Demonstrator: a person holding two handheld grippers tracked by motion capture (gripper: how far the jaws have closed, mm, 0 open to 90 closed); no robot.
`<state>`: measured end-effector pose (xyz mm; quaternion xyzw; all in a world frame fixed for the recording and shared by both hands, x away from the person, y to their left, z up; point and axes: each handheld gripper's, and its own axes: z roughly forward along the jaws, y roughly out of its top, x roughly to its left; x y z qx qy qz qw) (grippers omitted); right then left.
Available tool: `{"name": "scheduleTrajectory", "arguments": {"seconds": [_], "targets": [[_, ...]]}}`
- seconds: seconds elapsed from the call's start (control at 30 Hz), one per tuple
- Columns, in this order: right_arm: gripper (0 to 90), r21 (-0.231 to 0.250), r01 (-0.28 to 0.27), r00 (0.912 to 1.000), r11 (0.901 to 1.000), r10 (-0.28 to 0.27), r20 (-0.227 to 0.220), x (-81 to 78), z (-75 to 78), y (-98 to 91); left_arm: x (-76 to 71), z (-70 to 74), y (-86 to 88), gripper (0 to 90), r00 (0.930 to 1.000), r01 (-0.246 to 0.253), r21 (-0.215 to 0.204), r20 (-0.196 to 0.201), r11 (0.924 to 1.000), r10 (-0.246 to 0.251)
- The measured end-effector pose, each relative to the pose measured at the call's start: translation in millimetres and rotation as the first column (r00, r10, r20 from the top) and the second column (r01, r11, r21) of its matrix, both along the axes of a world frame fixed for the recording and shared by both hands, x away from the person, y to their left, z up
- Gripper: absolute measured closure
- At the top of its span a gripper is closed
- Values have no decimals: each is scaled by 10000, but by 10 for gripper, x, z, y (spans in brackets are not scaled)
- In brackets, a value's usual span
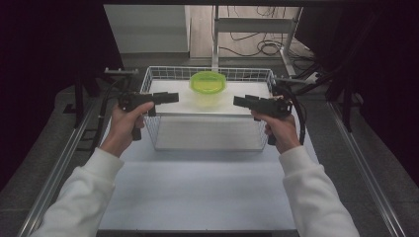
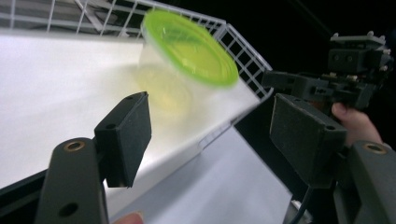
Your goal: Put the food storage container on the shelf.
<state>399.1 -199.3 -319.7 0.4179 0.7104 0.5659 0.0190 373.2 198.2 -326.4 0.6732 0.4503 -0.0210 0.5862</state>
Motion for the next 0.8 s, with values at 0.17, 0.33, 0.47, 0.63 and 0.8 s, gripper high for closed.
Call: {"name": "scheduleTrajectory", "arguments": {"seconds": [0.17,0.33,0.47,0.63,0.8], "targets": [[313,-382,242,9990,9990,-227,383,-240,-171,-195,-378,-175,76,284,9998,10,417,177,9991,-18],[298,-957,386,9973,9947,-323,666,-483,-345,-370,-633,-387,143,284,9994,-177,946,307,9954,148],[290,-1131,585,9974,9919,-532,496,-664,-556,-512,-789,-604,176,283,9992,-298,1281,295,9913,262],[281,-1555,473,9985,9867,-425,340,-870,-845,-577,-938,-890,228,284,9996,-266,1732,-57,9845,280],[269,-2033,163,9998,9790,-132,166,-958,-1048,-547,-986,-1064,271,284,9983,-319,2147,-408,9762,416]]}}
